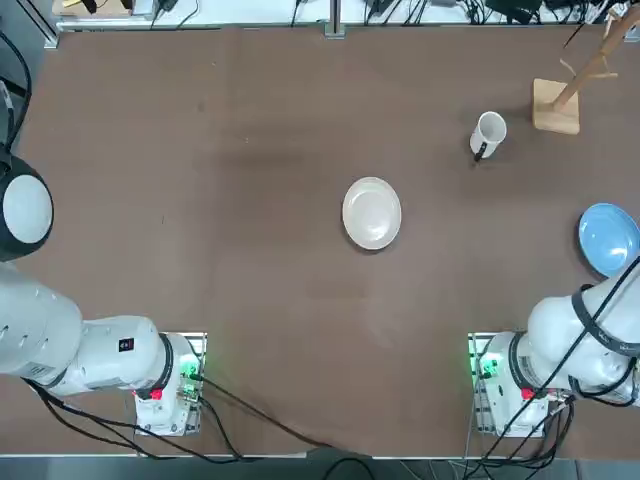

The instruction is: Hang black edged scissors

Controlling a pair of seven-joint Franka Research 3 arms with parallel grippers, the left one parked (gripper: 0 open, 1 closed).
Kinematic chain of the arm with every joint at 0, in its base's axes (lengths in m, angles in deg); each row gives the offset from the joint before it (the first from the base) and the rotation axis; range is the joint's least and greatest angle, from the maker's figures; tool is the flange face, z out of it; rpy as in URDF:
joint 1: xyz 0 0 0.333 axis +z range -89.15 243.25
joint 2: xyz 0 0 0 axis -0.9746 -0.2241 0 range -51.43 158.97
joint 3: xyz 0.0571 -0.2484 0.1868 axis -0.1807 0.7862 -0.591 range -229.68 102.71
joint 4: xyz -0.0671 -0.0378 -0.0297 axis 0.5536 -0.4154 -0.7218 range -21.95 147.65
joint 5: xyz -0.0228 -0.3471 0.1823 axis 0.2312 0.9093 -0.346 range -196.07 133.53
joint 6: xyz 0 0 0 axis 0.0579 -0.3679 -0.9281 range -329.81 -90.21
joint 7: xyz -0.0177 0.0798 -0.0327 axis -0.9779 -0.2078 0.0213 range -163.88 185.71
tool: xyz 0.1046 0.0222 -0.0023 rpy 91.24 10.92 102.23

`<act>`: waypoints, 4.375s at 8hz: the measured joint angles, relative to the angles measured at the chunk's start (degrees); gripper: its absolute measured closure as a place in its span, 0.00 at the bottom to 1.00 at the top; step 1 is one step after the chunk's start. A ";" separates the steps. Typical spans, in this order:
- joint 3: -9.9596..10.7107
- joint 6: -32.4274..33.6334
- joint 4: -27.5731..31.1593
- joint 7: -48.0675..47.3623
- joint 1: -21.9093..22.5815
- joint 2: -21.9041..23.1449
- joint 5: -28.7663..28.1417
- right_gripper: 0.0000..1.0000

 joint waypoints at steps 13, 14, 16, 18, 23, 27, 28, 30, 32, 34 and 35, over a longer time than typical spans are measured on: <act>-0.03 4.34 -0.03 5.67 -5.66 -2.07 -0.54 0.89; -0.04 4.28 -0.03 5.92 -5.75 -2.33 -0.54 0.86; -0.30 4.20 -0.07 5.97 -5.73 -2.43 -0.55 0.55; -0.73 3.76 -0.78 5.97 -5.70 -2.46 -0.55 0.20; -1.20 5.13 -4.19 5.97 -2.21 -1.16 2.67 0.00; -1.51 11.67 -4.97 5.61 7.03 5.01 13.46 0.00; -1.54 13.29 -4.99 5.59 8.71 6.74 15.59 0.00; -1.56 17.55 -4.98 5.59 11.74 9.16 19.10 0.00; -1.56 20.82 -4.56 5.55 14.27 10.22 20.72 0.00; -1.69 20.19 0.97 5.53 16.32 13.52 21.63 0.00; -1.79 18.27 6.21 5.53 17.21 16.90 21.64 0.00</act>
